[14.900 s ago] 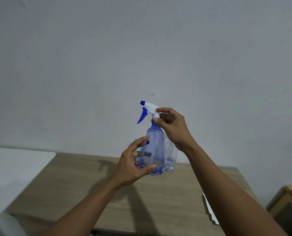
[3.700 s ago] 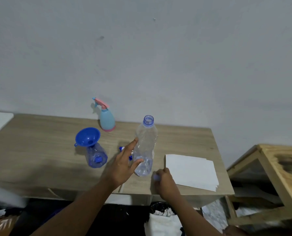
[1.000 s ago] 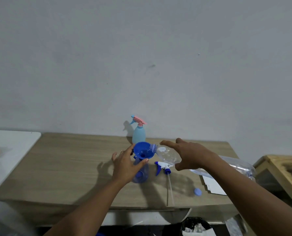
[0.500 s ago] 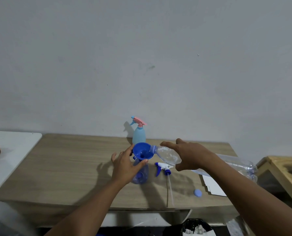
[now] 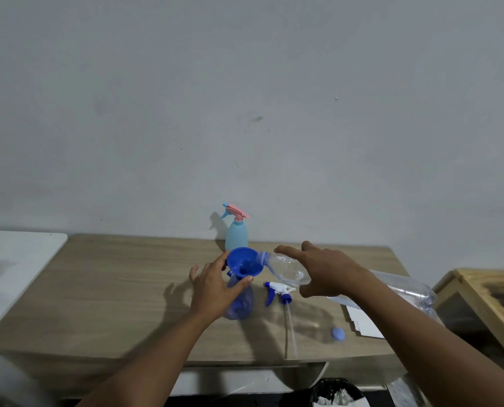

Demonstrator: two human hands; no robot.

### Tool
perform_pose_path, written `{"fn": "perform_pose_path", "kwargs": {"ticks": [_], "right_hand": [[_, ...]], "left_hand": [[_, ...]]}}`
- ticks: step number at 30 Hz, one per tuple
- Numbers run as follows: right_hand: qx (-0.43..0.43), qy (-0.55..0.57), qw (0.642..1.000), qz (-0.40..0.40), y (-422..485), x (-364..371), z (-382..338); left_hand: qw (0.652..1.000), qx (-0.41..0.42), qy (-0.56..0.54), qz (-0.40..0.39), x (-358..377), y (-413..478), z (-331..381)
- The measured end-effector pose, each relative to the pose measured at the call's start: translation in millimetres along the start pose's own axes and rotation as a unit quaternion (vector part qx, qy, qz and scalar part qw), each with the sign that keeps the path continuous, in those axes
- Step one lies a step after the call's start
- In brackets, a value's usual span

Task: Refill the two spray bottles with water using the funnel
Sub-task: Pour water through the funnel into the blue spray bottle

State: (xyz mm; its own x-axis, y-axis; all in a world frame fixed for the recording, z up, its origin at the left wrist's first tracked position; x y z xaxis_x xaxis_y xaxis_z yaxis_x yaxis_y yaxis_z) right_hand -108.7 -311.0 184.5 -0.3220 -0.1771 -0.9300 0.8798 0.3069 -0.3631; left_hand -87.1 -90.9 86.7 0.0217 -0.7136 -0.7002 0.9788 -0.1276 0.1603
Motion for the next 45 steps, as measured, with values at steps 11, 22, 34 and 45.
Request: {"fn": "perform_pose_path", "kwargs": {"ticks": [11,22,34,45], "right_hand": [[-0.001,0.312,0.920,0.235,-31.3,-4.7,58.7],[0.081,0.470,0.810,0.341,-44.4,52.3,106.5],[0.105,0.547,0.752,0.354,-45.8,75.9,109.6],[-0.028,0.434,0.835,0.336,-9.4,31.7,20.5]], "left_hand": [[1.000,-0.012,-0.013,-0.009,3.8,-2.0,-6.4],[0.999,-0.017,-0.013,-0.027,9.2,-0.8,-8.8],[0.999,-0.011,-0.016,-0.034,3.9,-6.1,-8.1],[0.999,-0.027,-0.016,-0.026,16.4,-16.6,-39.9]]}}
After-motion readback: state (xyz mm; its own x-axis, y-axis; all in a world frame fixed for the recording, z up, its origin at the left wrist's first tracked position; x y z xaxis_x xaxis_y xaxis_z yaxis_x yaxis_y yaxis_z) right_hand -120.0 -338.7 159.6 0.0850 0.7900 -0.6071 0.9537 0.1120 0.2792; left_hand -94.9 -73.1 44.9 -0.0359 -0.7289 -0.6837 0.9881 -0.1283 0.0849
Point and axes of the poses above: each hand's wrist, its own y-axis towards the middle knuckle, its own x-axis out of the palm, z = x × y, the point moved 9 cm from there along y, towards the middle knuckle, and after that the axes turned 13 degrees about -z, right-handed, at the moved point
